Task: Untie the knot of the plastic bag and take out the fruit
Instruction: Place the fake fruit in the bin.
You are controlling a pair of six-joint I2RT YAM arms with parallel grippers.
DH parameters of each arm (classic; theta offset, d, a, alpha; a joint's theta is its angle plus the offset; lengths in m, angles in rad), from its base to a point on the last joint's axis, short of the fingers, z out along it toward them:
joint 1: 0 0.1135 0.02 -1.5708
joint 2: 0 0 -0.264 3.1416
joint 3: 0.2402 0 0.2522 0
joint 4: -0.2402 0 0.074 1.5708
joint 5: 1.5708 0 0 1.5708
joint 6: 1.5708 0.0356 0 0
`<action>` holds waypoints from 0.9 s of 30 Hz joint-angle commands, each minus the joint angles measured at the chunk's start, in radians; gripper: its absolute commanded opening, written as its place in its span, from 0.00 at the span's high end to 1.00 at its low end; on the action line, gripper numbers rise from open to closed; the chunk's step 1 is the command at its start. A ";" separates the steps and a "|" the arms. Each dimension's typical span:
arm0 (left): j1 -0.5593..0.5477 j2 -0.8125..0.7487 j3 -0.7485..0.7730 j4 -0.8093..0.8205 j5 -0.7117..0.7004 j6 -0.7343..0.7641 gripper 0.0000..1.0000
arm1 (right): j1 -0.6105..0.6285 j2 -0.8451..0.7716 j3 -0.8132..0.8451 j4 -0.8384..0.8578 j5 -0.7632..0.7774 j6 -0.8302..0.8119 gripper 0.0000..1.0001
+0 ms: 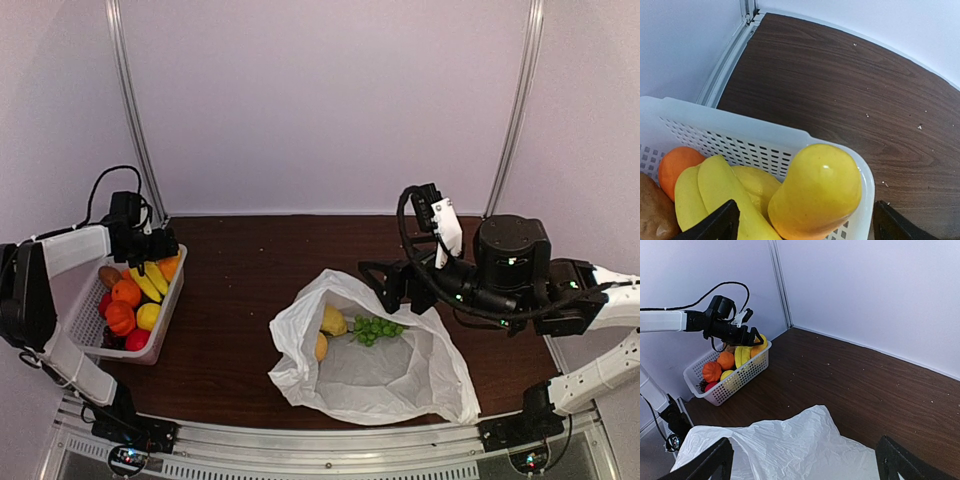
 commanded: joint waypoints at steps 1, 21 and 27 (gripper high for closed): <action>0.007 -0.076 0.033 -0.033 -0.013 0.017 0.03 | -0.002 -0.003 0.004 -0.036 -0.017 -0.009 0.01; -0.203 -0.457 -0.028 -0.279 0.336 0.012 0.03 | 0.002 0.023 0.056 -0.310 -0.207 -0.070 0.03; -0.396 -0.516 -0.069 -0.245 0.405 -0.083 0.03 | 0.006 0.078 0.068 -0.333 -0.140 -0.065 0.05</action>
